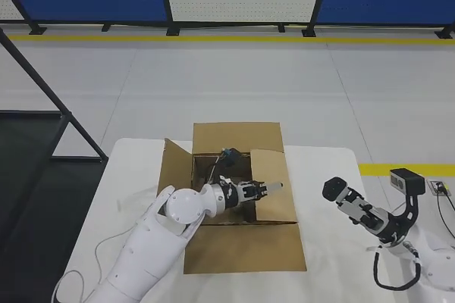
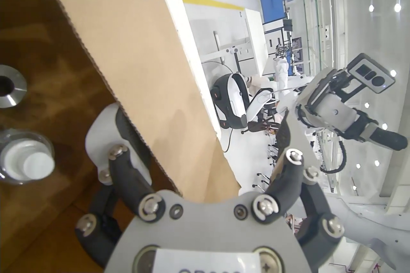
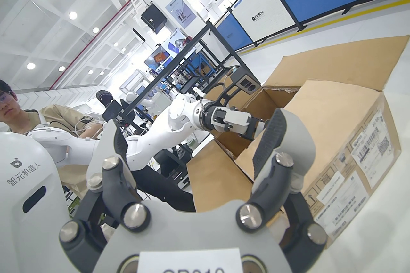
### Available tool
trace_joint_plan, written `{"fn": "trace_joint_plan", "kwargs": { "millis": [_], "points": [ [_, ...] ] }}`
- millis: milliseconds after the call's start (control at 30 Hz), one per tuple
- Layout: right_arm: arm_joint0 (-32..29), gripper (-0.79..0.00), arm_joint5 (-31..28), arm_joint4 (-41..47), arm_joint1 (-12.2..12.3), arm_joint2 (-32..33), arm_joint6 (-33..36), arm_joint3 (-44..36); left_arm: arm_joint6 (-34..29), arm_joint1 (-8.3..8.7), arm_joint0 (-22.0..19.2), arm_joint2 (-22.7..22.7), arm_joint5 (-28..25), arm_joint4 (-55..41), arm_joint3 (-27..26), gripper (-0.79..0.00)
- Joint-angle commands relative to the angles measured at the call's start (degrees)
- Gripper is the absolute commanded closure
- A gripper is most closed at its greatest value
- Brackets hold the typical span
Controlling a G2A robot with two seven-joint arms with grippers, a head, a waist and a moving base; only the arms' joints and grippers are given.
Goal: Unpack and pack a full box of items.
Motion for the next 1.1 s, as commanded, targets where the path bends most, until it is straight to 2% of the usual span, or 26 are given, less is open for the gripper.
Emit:
{"fn": "trace_joint_plan", "kwargs": {
  "millis": [0,233,567,767,1067],
  "points": [
    [0.1,-0.785,0.0,0.1,0.1,-0.1,0.0,0.1,1.2,0.00,0.3,-0.3,1.1,0.4,-1.8,-0.785],
    [-0.7,-0.785,-0.1,0.1,0.8,0.0,0.7,-0.3,3.9,-0.47,0.6,0.7,4.4,1.8,-7.8,-0.785],
    [-3.6,-0.785,-1.2,1.6,1.9,1.8,1.4,0.0,9.6,-2.64,0.2,6.1,5.4,2.0,-12.9,-0.785],
    [-5.1,-0.785,-2.6,5.0,2.6,3.5,3.0,0.3,14.2,-3.78,0.4,8.4,4.6,4.2,-12.2,-0.785],
    [-5.1,-0.785,-2.4,5.1,2.7,3.5,2.9,0.4,15.6,-3.96,0.9,7.7,4.8,4.5,-11.1,-0.785]
  ]
}}
